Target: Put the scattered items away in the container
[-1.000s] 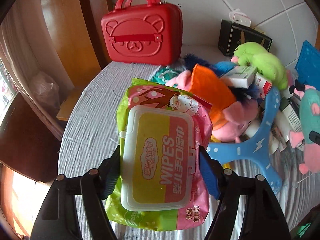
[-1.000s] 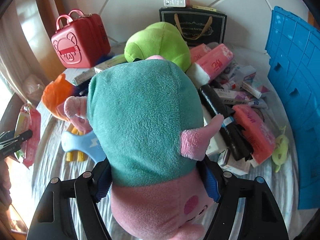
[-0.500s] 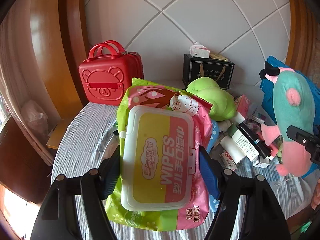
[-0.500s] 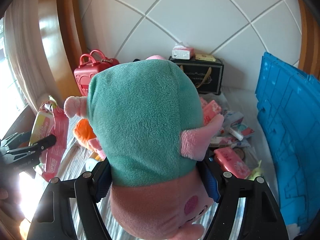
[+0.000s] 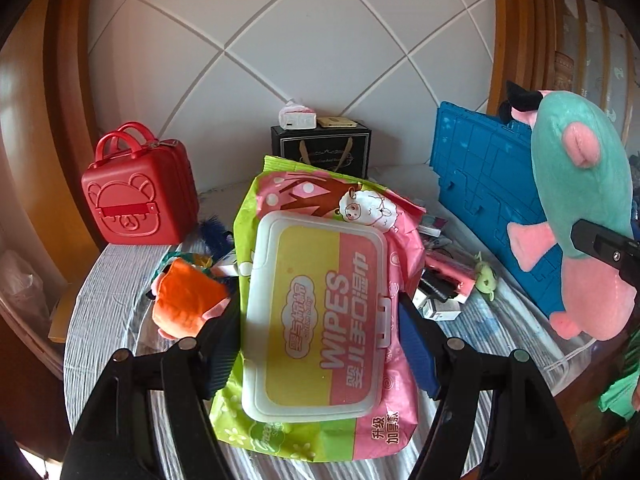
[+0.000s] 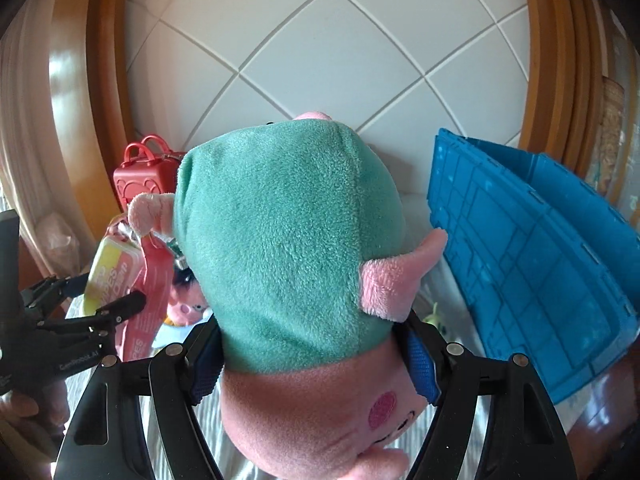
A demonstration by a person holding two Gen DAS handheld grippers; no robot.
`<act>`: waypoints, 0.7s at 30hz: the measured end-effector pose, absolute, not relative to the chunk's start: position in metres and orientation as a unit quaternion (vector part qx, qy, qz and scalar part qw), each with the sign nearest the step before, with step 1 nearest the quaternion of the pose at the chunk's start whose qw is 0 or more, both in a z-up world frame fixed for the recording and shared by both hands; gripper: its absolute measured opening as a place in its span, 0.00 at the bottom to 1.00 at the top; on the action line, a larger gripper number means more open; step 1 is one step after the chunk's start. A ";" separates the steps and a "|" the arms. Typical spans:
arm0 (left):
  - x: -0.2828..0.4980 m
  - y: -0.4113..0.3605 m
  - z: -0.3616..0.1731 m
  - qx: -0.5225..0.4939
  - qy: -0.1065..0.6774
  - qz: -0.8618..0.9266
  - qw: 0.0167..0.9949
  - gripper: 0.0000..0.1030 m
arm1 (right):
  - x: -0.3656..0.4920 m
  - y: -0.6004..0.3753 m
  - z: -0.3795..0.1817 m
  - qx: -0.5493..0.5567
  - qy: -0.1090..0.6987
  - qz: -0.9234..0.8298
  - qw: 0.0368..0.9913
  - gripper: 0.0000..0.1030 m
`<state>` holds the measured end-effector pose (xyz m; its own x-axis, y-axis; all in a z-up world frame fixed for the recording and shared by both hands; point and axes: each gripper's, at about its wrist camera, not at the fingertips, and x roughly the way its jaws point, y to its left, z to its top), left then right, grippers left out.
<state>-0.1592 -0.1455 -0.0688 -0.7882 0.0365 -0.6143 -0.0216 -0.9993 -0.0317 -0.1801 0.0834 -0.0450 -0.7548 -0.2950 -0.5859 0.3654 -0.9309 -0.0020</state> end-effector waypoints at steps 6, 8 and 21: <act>-0.156 -0.075 -0.043 -0.294 0.009 0.954 0.052 0.69 | -0.164 0.148 -0.022 0.271 0.046 -0.951 0.140 0.74; -0.156 -0.046 -0.035 -0.283 0.013 0.957 0.061 0.69 | -0.158 0.174 -0.012 0.260 0.044 -0.955 0.134 0.74; -0.171 0.170 0.047 -0.212 0.027 0.973 0.082 0.69 | -0.141 0.395 0.075 0.164 0.071 -0.977 0.113 0.74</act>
